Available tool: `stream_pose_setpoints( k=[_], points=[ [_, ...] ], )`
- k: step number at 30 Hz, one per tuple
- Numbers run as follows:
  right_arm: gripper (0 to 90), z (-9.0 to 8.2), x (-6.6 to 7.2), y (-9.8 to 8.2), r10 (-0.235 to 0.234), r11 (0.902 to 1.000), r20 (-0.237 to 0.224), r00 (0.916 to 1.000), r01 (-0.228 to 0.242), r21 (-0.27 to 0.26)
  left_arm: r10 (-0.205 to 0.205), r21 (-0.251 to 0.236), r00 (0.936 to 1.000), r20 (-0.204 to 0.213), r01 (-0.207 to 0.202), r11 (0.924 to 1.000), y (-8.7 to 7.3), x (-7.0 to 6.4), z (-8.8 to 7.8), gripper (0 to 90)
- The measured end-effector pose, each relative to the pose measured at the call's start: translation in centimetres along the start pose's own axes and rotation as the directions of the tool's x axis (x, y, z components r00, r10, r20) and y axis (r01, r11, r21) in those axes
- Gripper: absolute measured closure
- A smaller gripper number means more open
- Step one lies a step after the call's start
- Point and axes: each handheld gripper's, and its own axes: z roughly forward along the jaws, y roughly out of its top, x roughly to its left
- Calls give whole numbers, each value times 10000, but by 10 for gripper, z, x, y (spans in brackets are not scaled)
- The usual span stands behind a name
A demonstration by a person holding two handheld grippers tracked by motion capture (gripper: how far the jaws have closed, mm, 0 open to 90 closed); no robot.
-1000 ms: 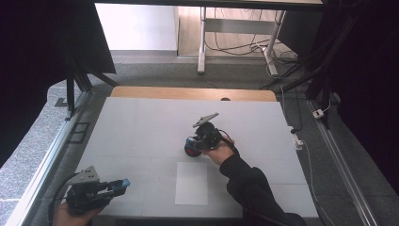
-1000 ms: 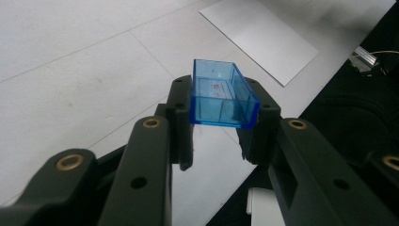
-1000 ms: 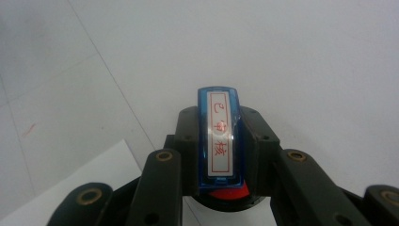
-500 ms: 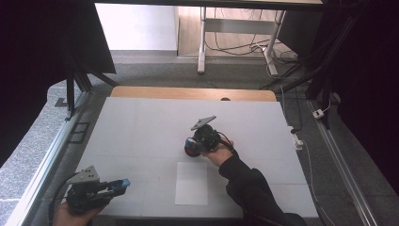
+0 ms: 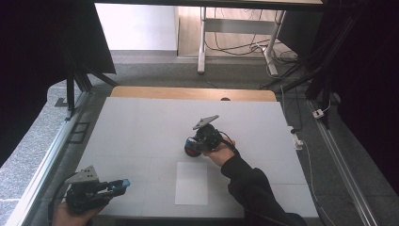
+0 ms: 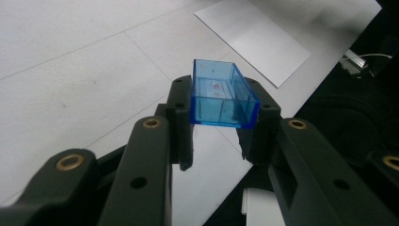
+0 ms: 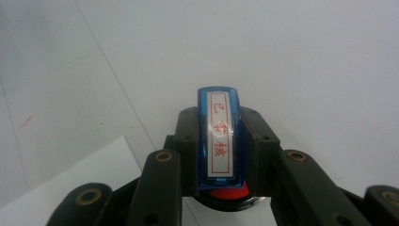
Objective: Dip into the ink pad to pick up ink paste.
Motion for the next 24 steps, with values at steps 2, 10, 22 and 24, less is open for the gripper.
stream_pose_setpoints(
  k=[2, 10, 22, 24],
  points=[
    [708, 0, 1, 1, 5, 10000, 30, 10000, -5, -11, -16, -16, 10000, 19, 16, 10000, 0, 0, 0, 682],
    [708, -4, 4, 3, -225, 9997, 117, 9997, 226, -91, 24, -19, 10000, -9, -24, 10000, 0, 0, 0, 682],
    [708, -16, 11, 7, -524, 9981, -15, 9986, 523, -334, 101, 106, 9999, 33, -101, 9999, 0, -3, 0, 682],
    [708, -19, 12, 7, -474, 9981, -85, 9988, 471, -394, 83, 116, 10000, 55, -83, 9999, 1, -3, 0, 683]
  ],
)
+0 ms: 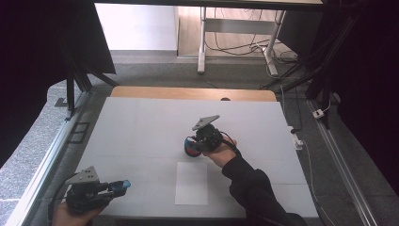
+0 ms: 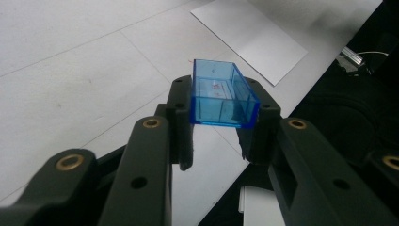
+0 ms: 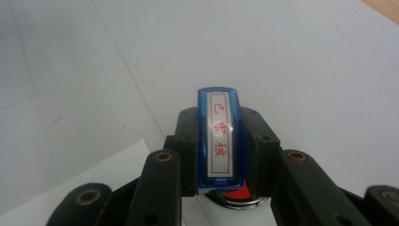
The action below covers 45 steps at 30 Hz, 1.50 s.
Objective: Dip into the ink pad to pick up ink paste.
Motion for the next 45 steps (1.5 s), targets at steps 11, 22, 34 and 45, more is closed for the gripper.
stream_pose_setpoints(
  k=[11, 22, 34, 45],
  points=[
    [708, -18, 5, 1, 149, 9990, -477, 9988, -168, -405, -132, 87, 9998, 152, 131, 9999, 1, -2, 0, 682],
    [708, -31, 13, -1, 111, 9983, -930, 9956, -163, -552, 29, 275, 9998, 200, -34, 9996, 2, -3, 1, 683],
    [708, -50, 24, 0, 77, 9956, -1348, 9908, -202, -916, -85, 177, 9994, 337, 79, 9998, 2, -3, 0, 682],
    [708, -63, 33, -2, -52, 9931, -1623, 9867, -140, -1168, -107, 96, 9991, 421, 103, 9999, 3, -4, 0, 682]
  ],
)
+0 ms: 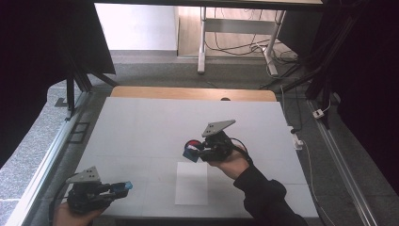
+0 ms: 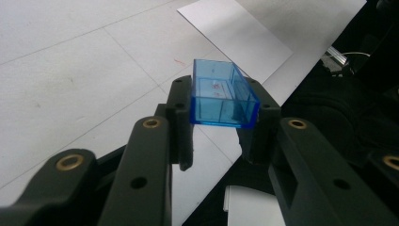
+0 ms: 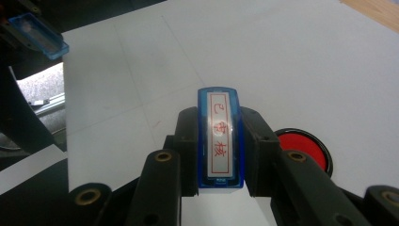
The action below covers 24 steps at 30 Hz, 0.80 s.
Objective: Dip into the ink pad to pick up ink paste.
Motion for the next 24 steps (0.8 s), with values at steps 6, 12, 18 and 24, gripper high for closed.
stream_pose_setpoints(
  k=[6, 12, 18, 24],
  points=[
    [708, -7, 8, 0, -105, 9999, -135, 9999, 104, -99, 223, 55, 9997, -37, -223, 9997, 1, -2, 2, 682],
    [708, -12, 13, -1, -78, 9996, -346, 9994, 69, -263, 318, 93, 9994, -125, -317, 9995, 2, -3, 3, 682],
    [707, -17, 17, -3, -100, 9994, -500, 9987, 84, -333, 382, 64, 9992, -104, -382, 9993, 3, -4, 3, 682],
    [708, -17, 21, -6, -147, 9996, -517, 9986, 134, -257, 434, 80, 9989, -154, -432, 9990, 3, -4, 3, 682]
  ],
)
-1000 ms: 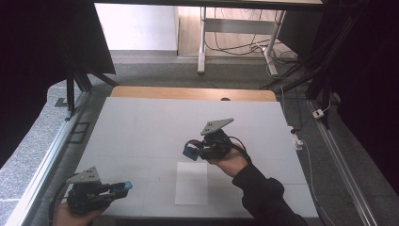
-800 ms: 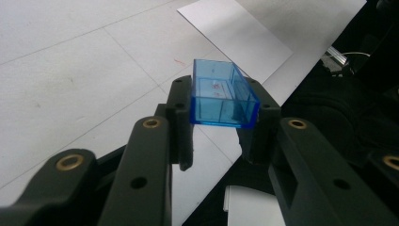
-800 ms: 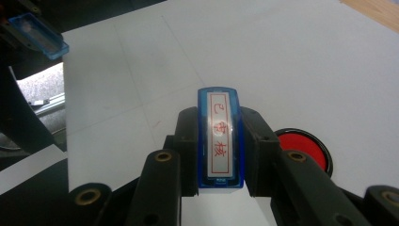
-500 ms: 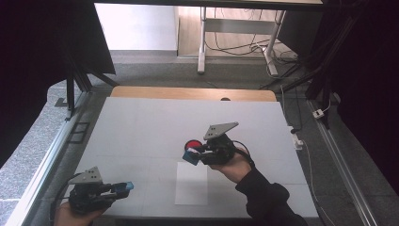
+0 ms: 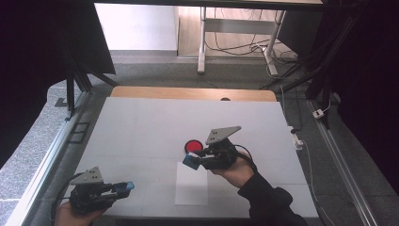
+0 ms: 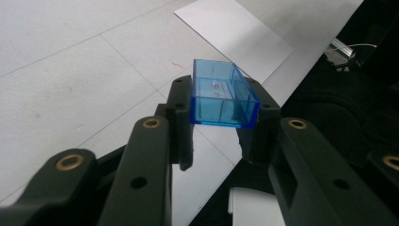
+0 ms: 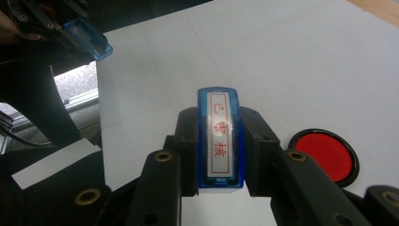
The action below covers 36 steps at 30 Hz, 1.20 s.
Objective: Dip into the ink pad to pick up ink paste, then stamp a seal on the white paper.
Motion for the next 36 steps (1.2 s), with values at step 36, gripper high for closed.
stream_pose_setpoints(
  k=[36],
  points=[
    [708, 27, -8, -25, -225, 9936, 732, 9971, 142, 1125, 82, 102, 9991, -407, -78, 9999, -2, 3, 0, 681]
  ],
)
